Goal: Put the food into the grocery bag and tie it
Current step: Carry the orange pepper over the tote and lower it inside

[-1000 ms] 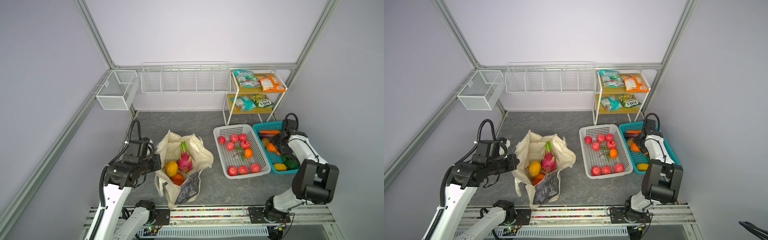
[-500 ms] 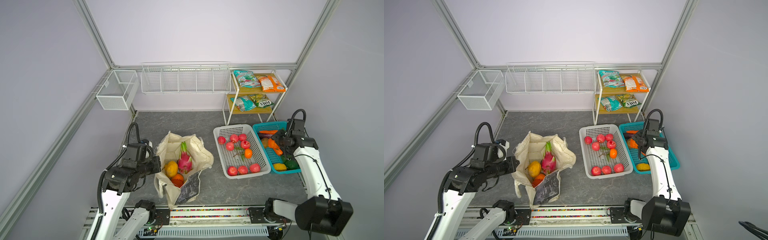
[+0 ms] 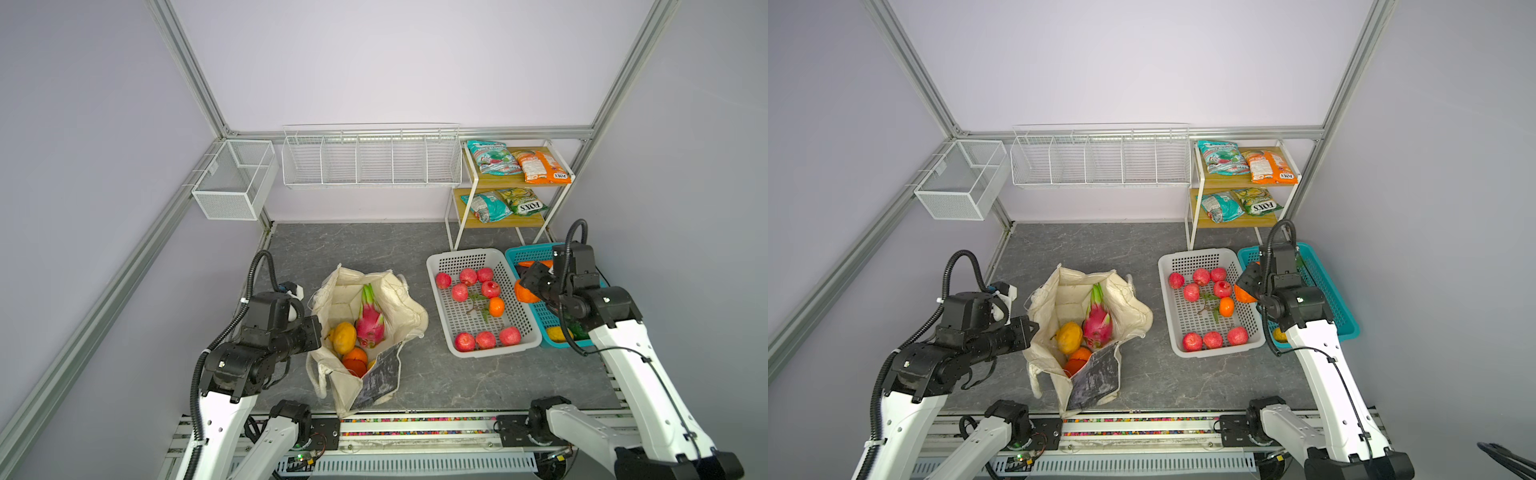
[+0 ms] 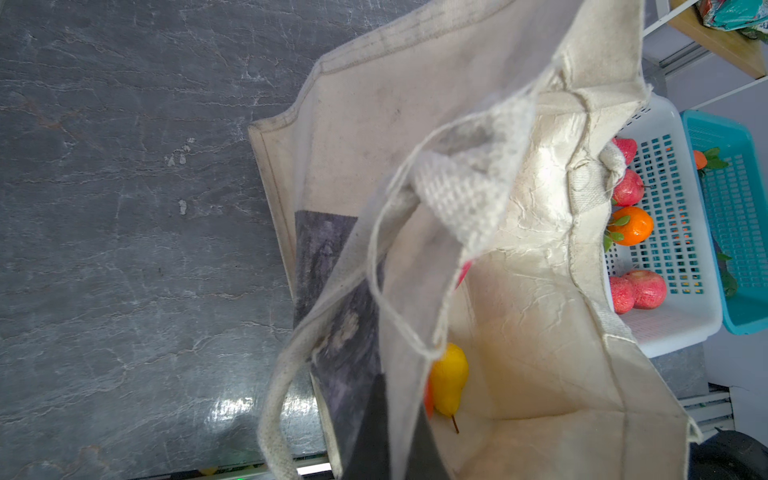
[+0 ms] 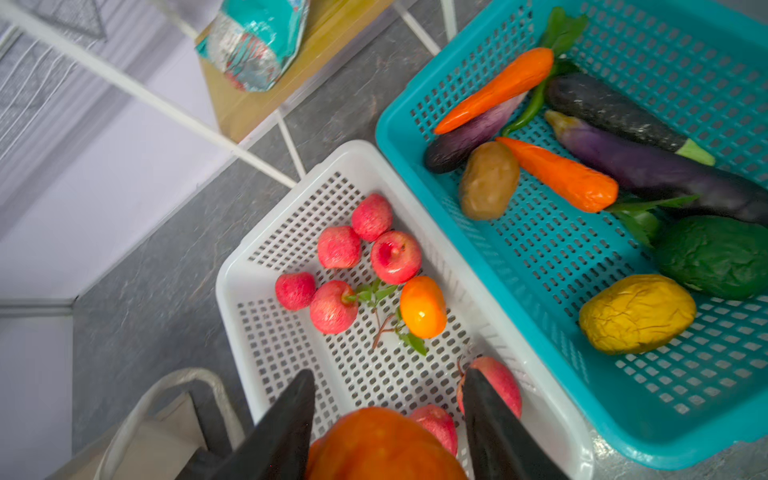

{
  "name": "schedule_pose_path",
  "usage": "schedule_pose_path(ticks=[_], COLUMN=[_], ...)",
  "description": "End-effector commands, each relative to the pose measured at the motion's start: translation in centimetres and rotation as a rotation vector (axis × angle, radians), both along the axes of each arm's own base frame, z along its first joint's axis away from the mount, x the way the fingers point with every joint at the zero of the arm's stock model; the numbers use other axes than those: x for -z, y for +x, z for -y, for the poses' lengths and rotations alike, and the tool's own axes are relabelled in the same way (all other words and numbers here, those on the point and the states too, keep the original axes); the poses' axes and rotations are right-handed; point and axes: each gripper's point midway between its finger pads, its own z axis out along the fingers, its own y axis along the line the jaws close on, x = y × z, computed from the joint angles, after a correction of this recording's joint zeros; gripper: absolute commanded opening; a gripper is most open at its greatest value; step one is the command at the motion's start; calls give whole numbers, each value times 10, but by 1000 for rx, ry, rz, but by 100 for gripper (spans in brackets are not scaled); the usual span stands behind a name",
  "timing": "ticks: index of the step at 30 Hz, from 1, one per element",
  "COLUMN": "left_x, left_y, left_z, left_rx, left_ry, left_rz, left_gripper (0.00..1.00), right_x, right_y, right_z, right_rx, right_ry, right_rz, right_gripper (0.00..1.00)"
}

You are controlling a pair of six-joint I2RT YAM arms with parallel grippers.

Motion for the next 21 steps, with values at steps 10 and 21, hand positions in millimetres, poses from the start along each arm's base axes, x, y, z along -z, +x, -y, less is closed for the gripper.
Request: schedule_pose_path(ticks=[10, 21], left_x=[2, 0], left_y=[-4, -2], left_z=[2, 6], left_rx=[4, 14], left_ry=[-22, -43], left_rz=[0, 9], left_gripper=[2, 2], right_x=[-13, -1], right_y=[-12, -24], right_z=[-108, -268], right_rx=[-232, -580], right_ry=[-41, -60], right_rz=[23, 10], right_gripper=[57, 58])
